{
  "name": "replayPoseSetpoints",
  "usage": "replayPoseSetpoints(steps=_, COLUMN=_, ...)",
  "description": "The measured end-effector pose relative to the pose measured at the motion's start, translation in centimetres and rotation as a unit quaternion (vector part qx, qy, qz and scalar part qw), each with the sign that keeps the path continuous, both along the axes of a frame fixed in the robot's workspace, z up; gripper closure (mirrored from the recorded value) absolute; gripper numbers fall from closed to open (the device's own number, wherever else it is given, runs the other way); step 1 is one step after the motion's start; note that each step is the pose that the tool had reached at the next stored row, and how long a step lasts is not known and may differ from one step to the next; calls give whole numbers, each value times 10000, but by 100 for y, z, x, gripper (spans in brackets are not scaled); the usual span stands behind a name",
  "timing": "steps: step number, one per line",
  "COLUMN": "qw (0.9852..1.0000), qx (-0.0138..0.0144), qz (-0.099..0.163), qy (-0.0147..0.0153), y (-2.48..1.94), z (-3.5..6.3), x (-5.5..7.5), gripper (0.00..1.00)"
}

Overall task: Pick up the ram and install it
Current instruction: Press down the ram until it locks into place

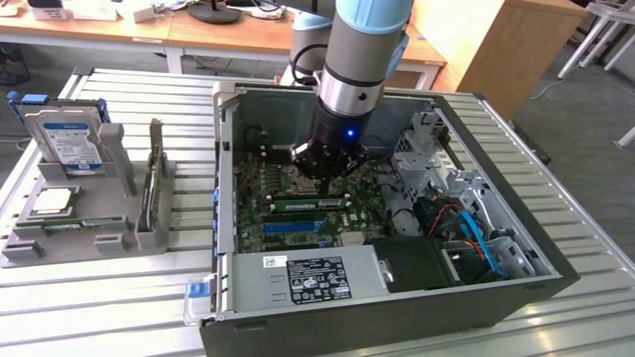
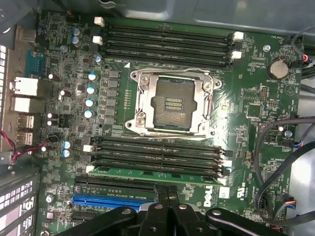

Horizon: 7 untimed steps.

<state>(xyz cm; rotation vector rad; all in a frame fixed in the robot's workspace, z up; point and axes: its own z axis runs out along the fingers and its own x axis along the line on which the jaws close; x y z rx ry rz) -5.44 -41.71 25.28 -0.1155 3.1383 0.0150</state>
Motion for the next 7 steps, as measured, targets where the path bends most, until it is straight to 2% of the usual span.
replayPoseSetpoints(steps=7, qw=10000, qx=0, qz=-2, qy=3, y=0, z=0, x=0, gripper=89)
